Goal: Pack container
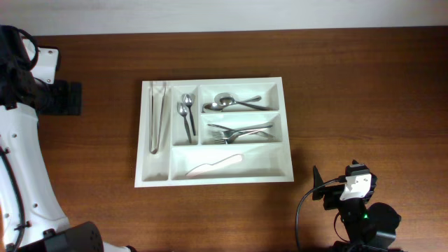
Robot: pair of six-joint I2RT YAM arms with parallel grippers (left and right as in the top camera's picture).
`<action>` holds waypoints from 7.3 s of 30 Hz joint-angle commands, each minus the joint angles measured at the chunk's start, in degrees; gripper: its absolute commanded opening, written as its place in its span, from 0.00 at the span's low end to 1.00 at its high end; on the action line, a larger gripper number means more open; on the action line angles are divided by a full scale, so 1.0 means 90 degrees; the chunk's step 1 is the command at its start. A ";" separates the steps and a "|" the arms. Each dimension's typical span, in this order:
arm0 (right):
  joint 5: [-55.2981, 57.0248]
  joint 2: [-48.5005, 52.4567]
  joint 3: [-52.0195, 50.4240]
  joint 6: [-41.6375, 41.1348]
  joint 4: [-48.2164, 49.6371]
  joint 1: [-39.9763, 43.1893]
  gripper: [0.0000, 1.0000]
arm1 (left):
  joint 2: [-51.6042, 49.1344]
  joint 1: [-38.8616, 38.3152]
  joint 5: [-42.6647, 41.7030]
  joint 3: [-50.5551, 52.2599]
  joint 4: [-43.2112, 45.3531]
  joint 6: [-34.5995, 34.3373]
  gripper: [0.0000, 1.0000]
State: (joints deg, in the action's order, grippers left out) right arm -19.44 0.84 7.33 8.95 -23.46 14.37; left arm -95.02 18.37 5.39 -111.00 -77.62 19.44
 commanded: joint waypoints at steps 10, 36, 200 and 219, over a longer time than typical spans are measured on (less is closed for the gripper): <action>-0.0034 -0.0073 -0.0058 -0.0051 0.0041 -0.0012 0.99 | 0.0102 0.0002 -0.0044 -0.0070 -0.0002 -0.0083 0.99; -0.0034 -0.0073 -0.0058 -0.0051 0.0041 -0.0012 0.99 | 0.6997 -0.1625 -0.1209 0.6817 0.5015 -0.0066 0.99; -0.0034 -0.0073 -0.0058 -0.0051 0.0039 -0.0012 0.99 | 1.0525 -0.1625 -0.2008 1.1621 0.6288 -0.0085 0.99; -0.0034 -0.0073 -0.0058 -0.0051 0.0041 -0.0012 0.99 | 1.0525 -0.1625 -0.2008 1.1621 0.6288 -0.0085 0.99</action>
State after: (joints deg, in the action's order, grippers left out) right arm -19.44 0.69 7.27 8.93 -23.22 14.37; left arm -0.89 3.92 -11.84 -6.96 -21.34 19.22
